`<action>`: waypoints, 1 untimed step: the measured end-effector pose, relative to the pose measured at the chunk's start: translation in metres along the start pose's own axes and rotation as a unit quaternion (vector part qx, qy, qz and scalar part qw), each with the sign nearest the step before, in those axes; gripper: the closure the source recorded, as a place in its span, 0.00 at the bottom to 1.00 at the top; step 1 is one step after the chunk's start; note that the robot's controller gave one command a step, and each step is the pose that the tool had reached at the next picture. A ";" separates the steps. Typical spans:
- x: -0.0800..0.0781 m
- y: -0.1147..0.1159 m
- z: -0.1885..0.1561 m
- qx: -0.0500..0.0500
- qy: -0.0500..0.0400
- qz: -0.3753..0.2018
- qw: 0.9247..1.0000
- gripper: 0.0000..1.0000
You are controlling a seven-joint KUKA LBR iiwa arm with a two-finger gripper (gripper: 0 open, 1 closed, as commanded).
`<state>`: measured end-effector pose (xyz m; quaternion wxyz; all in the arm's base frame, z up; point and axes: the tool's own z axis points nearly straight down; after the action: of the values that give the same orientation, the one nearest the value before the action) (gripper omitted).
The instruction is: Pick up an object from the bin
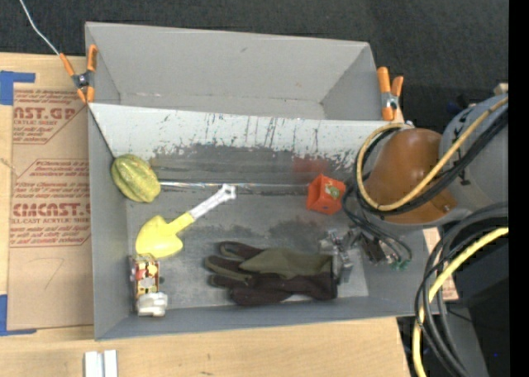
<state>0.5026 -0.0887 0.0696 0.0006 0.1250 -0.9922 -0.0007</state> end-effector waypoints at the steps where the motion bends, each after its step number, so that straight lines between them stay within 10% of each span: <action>1: 0.000 0.000 0.000 0.000 0.000 0.000 1.000 1.00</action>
Offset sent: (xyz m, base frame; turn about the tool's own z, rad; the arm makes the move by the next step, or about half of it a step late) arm -0.0158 0.0094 0.0701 -0.0366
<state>0.5026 -0.0887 0.0696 0.0006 0.1251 -0.9921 -0.0006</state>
